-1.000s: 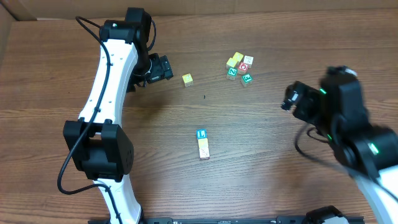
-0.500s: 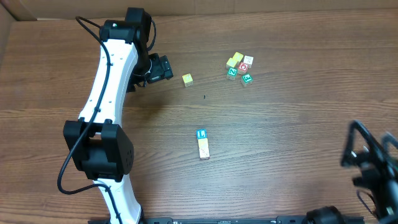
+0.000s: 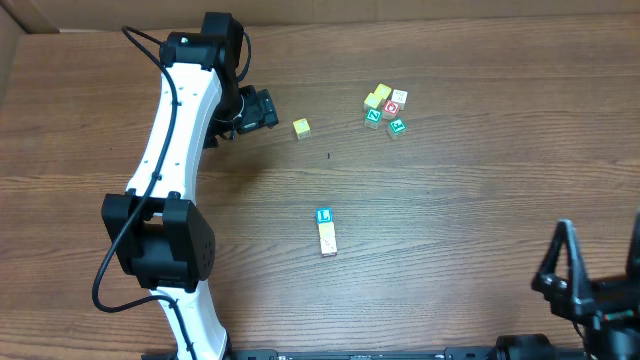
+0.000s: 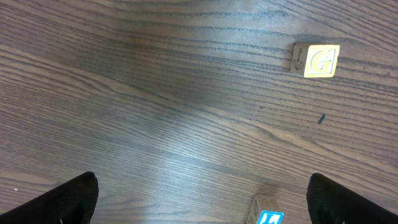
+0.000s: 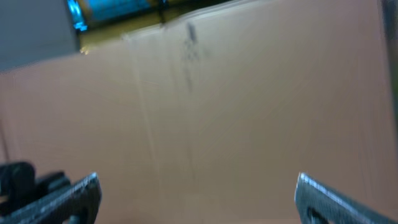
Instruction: Flip 3 blocks
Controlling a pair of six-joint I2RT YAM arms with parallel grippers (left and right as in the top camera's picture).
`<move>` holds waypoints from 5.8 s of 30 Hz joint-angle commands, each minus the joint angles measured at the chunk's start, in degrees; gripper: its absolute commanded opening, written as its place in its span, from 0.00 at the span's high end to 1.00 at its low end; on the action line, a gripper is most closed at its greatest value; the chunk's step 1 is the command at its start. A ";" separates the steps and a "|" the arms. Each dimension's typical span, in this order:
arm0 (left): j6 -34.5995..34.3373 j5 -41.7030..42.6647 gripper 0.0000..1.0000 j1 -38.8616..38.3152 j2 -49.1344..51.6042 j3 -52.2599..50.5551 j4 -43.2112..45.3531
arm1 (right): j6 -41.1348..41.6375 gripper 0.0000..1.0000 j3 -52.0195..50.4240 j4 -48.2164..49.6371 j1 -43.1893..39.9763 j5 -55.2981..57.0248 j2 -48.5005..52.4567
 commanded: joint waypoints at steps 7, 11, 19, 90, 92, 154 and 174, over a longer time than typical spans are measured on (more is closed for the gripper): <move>0.26 -0.59 0.00 -0.33 -0.70 -0.13 0.04 | -4.24 0.00 -19.93 22.08 -0.96 -7.76 -5.22; 0.26 -0.59 0.00 -0.33 -0.70 -0.13 0.04 | -4.22 0.00 -26.95 28.26 -0.96 -7.56 -6.05; 0.26 -0.59 0.00 -0.35 -0.70 -0.13 0.04 | -4.00 0.00 -36.46 31.01 -0.96 -7.54 -6.05; 0.28 -0.74 0.00 -1.20 -0.74 -0.11 0.42 | -14.12 0.00 -42.69 14.88 -0.92 -5.62 -6.05; 0.28 -0.74 0.00 -1.95 -1.09 -0.11 0.42 | -14.12 0.00 -42.69 14.88 -0.92 -5.62 -6.05; 0.92 -9.79 0.00 4.24 -101.68 -8.50 -14.71 | -14.12 0.00 -42.69 14.88 -0.92 -5.62 -6.05; -0.81 -4.52 0.00 9.75 -116.89 -65.85 70.23 | -14.12 0.00 -42.69 14.88 -0.92 -5.62 -6.05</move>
